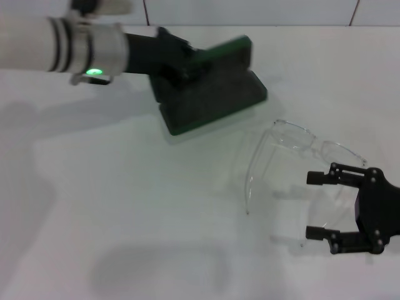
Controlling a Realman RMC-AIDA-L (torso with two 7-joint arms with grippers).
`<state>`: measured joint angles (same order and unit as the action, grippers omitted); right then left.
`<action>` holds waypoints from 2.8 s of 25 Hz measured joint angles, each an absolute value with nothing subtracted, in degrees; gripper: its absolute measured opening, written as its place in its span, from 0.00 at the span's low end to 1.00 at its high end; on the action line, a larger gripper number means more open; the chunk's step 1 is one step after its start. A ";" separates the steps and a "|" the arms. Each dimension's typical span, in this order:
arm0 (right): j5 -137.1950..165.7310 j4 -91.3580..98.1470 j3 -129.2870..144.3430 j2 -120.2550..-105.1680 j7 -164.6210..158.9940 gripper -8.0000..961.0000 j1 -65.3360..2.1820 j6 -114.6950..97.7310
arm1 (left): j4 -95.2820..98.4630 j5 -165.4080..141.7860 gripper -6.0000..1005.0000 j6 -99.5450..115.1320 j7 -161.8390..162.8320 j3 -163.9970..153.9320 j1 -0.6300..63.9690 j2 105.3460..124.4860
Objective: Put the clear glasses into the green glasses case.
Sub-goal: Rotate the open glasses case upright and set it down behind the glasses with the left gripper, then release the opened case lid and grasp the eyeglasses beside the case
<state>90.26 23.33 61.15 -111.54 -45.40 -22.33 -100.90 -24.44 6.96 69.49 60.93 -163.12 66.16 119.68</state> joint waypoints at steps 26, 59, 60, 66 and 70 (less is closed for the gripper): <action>91.85 23.36 61.52 -112.10 -43.15 0.84 -18.99 -102.53 | -10.92 -8.15 0.25 64.51 52.40 -163.07 72.90 119.68; 92.51 37.58 55.70 -112.00 -59.46 0.84 -18.18 -102.02 | -18.57 36.17 0.47 97.63 43.43 -163.04 48.71 119.58; 96.00 45.05 55.69 -111.83 -68.19 0.84 -18.82 -98.76 | -16.69 40.35 0.47 98.29 43.05 -163.04 44.29 119.62; 111.70 61.53 55.83 -111.55 -86.84 0.77 -24.86 -96.67 | -8.30 46.84 0.63 99.37 34.26 -163.04 34.20 119.58; 122.73 65.70 56.32 -111.36 -95.54 0.69 -32.24 -97.39 | -6.58 46.76 0.85 100.54 32.52 -163.04 31.13 119.72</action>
<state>122.73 65.70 56.32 -111.36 -95.54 -32.24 -97.39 -6.58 46.76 100.54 32.52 -163.04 31.13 119.72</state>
